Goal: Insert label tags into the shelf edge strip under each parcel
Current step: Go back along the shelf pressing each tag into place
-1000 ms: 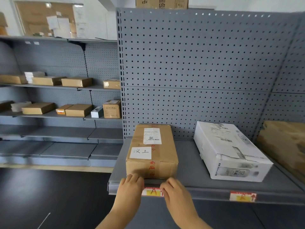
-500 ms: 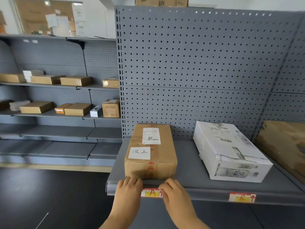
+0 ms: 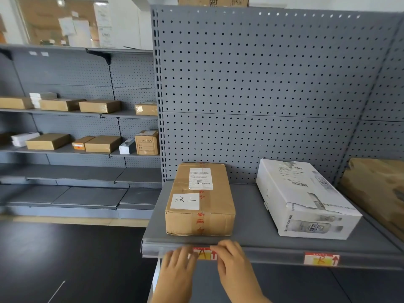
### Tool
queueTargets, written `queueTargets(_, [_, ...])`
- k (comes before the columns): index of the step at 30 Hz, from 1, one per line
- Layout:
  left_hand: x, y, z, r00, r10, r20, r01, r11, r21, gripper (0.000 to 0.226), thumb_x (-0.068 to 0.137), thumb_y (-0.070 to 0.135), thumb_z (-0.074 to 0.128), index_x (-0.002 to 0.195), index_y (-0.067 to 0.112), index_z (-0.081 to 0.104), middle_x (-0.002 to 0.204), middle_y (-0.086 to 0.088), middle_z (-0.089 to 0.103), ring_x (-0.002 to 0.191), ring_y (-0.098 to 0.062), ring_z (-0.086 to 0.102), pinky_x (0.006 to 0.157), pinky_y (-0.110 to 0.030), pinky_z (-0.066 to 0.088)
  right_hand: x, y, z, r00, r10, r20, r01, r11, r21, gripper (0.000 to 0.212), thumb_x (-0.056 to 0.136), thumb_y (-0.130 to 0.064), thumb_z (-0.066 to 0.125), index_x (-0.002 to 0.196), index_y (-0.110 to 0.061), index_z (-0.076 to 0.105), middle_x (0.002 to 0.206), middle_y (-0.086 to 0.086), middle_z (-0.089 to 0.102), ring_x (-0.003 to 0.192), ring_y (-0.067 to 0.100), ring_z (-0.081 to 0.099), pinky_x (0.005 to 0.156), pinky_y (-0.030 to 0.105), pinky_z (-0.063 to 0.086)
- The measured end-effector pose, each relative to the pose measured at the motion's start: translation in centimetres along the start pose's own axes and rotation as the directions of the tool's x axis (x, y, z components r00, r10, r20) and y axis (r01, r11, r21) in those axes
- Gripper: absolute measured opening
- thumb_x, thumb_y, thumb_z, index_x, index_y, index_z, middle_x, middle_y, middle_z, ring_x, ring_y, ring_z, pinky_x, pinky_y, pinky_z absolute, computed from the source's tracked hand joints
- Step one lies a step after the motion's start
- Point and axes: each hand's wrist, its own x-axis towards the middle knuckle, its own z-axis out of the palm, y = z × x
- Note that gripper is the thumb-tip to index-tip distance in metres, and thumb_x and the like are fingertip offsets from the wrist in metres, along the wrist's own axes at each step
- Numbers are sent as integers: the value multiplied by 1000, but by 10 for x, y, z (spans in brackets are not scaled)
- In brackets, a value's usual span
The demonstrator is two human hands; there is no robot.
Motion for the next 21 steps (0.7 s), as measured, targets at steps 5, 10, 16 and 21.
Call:
queueTargets(5, [-17,14,20,995,87,-50,-85,995,49,35,66,13,40,69,19,74,81,-2,75,68,-15,71,71,-27,41,1,6,-1,994,62,-88,-52,991,121,27,84,-2,65,103,-21,70,101,-5,65,95,8,59,83,17,46])
queueTargets(10, [-10,10,17,994,-14,-105,20,998,60,45,67,6,35,84,14,76,90,-6,75,79,-22,72,66,-29,58,5,10,-7,997,55,-51,-45,983,177,25,84,-1,63,99,-20,72,97,-7,68,94,6,60,86,21,49])
queueTargets(16, [7,-1,3,989,-138,-61,139,990,25,31,55,11,74,86,14,72,83,-3,71,70,-25,69,61,-34,56,10,14,-5,1000,30,-11,-27,984,177,17,88,-20,63,103,-26,68,101,-14,62,97,-3,52,86,10,41])
queueTargets(21, [26,-10,-10,988,-136,67,137,990,-21,45,35,0,88,64,21,61,63,3,59,52,-21,57,47,-30,45,15,12,-3,1000,-15,-5,15,996,85,14,94,-29,53,101,-27,65,101,-13,60,97,0,49,82,12,40])
